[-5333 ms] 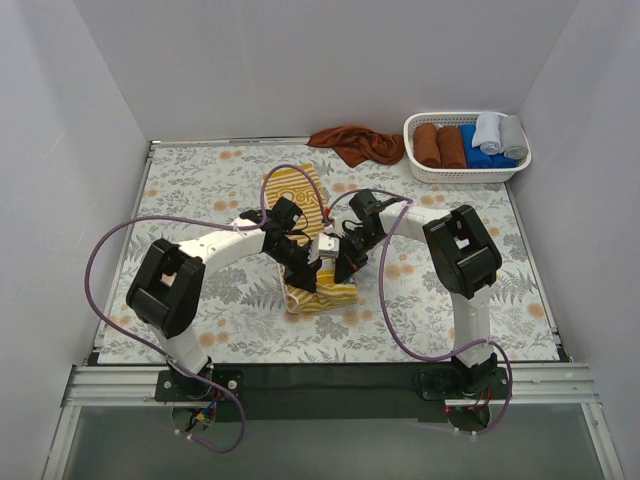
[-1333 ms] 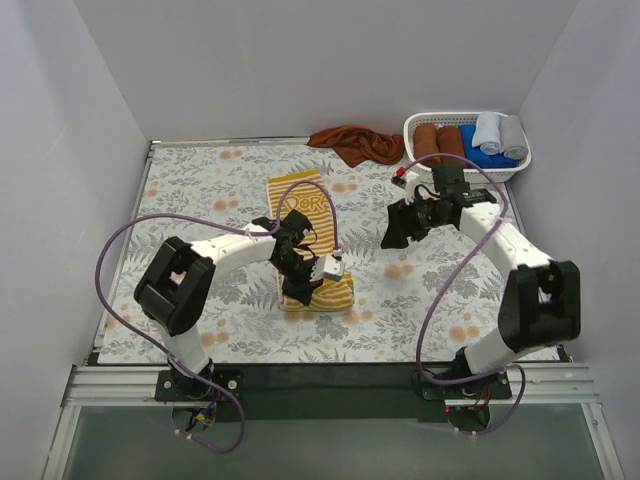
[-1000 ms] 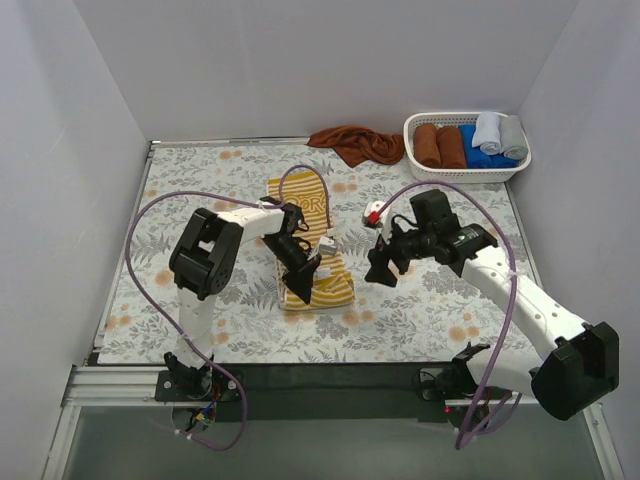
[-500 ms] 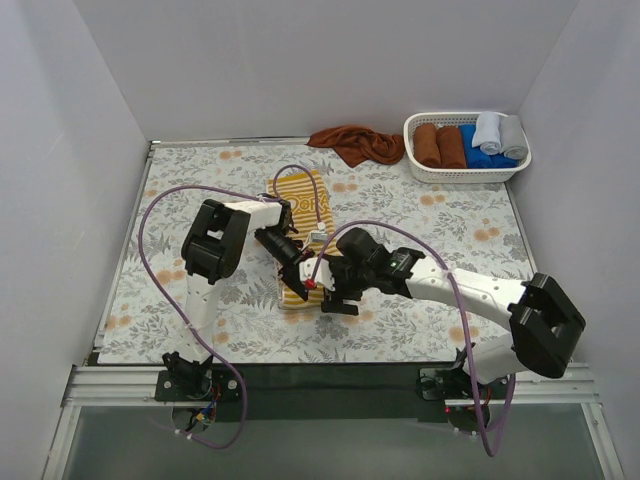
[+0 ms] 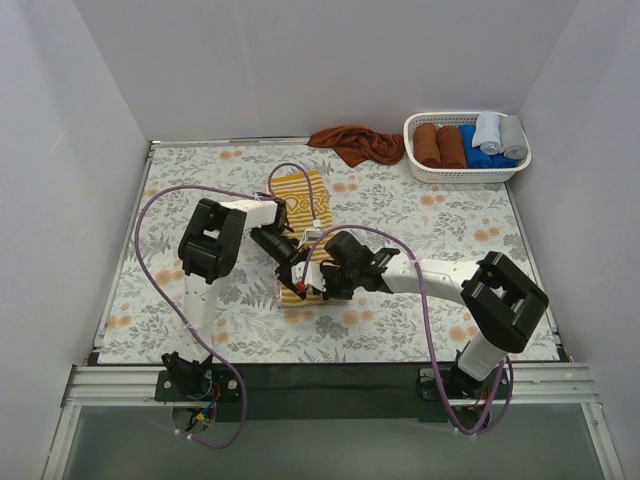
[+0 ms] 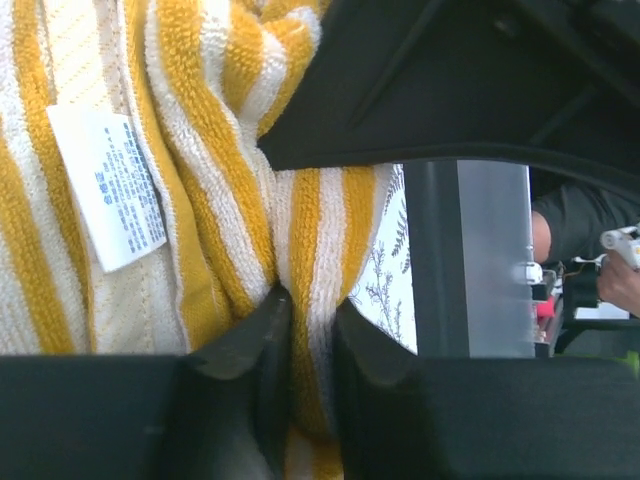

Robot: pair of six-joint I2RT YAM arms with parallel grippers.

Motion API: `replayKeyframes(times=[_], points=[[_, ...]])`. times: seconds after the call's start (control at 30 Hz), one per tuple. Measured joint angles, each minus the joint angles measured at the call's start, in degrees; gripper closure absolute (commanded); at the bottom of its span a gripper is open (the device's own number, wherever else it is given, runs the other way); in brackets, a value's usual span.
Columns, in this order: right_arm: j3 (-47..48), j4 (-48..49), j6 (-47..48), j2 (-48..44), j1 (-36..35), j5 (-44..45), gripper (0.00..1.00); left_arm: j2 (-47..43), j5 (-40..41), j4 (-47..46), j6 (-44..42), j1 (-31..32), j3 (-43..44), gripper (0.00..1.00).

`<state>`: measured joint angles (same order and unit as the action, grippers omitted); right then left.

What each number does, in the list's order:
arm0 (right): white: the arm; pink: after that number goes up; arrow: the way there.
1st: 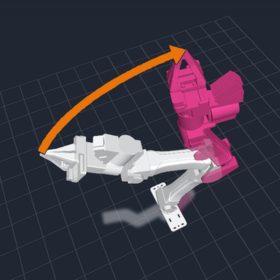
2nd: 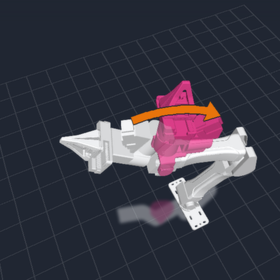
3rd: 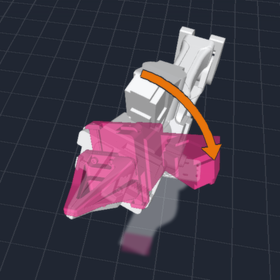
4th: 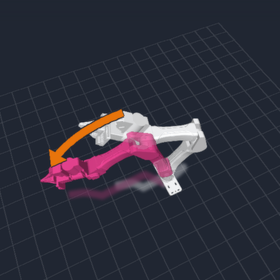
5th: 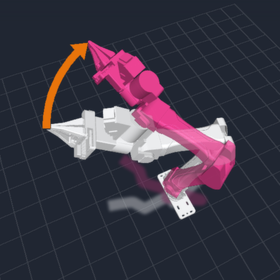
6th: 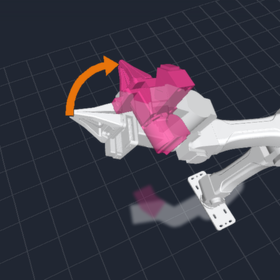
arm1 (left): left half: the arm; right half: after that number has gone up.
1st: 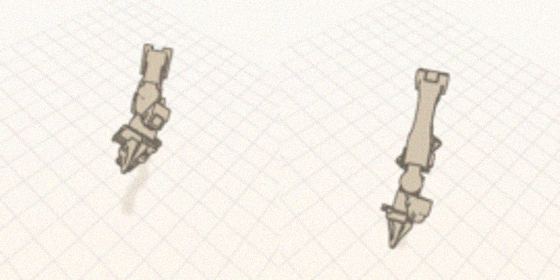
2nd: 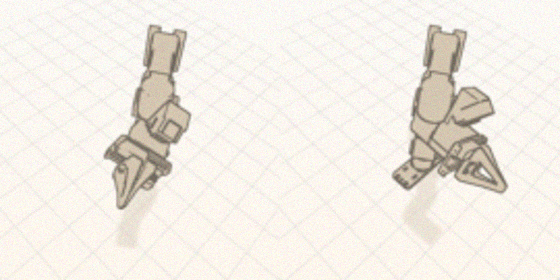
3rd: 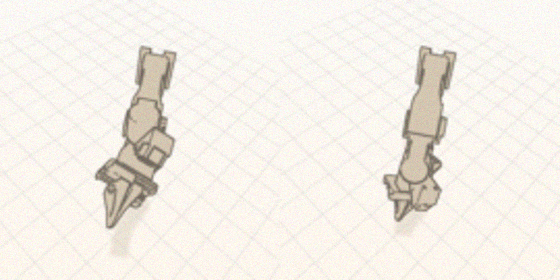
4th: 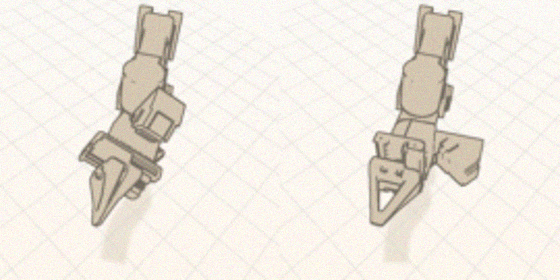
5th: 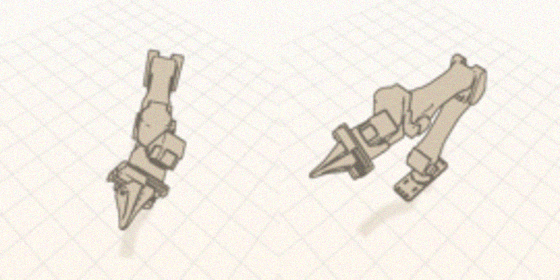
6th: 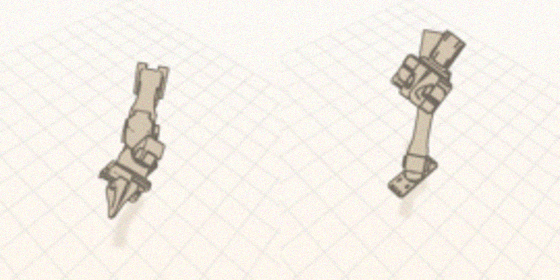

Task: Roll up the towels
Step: Roll the towel

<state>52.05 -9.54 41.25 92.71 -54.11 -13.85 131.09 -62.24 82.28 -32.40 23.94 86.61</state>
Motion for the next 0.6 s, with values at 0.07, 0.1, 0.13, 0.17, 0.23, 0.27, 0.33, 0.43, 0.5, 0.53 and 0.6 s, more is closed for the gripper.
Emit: replayKeyframes(times=[0.07, 0.1, 0.13, 0.17, 0.23, 0.27, 0.33, 0.43, 0.5, 0.53, 0.6], points=[[1.79, -1.68, -0.44, 1.2, 1.09, -2.6, 0.99, -1.03, -0.33, -0.44, -0.76, -0.52, -0.98, 0.72], [2.91, -2.97, -0.57, 1.86, 1.81, -4.13, 0.99, -1.84, -0.63, -0.7, -0.98, -1.03, -1.73, 0.67], [4.15, -4.48, -0.66, 2.49, 2.58, -5.88, 0.99, -2.86, -0.96, -1.05, -1.18, -1.66, -2.58, 0.65], [5.38, -5.99, -0.79, 3.15, 3.34, -7.67, 0.99, -3.98, -1.36, -1.44, -1.22, -2.47, -3.43, 0.63], [7.98, -9.4, -0.92, 4.59, 4.87, -11.37, 0.99, -7.56, -1.31, -3.06, -1.01, -4.76, -5.64, 0.59], [9.01, -10.95, -1.01, 5.22, 5.38, -12.85, 0.99, -9.88, -1.07, -3.98, -0.7, -6.25, -6.93, 0.57], [11.23, -14.8, -1.51, 6.82, 6.75, -16.17, 0.99, -15.45, -0.57, -5.86, 0.04, -9.16, -9.35, 0.55], [14.19, -19.65, -2.89, 10.01, 8.46, -20.98, 0.99, -24.85, 0.83, -9.6, 1.53, -14.67, -12.57, 0.55], [17.0, -23.19, -4.0, 13.03, 9.22, -24.11, 0.99, -32.79, 2.86, -13.84, 2.93, -17.0, -15.87, 0.49], [18.64, -24.74, -4.66, 14.75, 9.53, -25.42, 0.99, -37.29, 4.44, -16.15, 3.91, -17.38, -18.05, 0.4], [21.66, -27.89, -5.55, 17.88, 10.1, -28.24, 0.99, -47.74, 7.39, -21.4, 5.68, -17.07, -23.67, 0.3]])
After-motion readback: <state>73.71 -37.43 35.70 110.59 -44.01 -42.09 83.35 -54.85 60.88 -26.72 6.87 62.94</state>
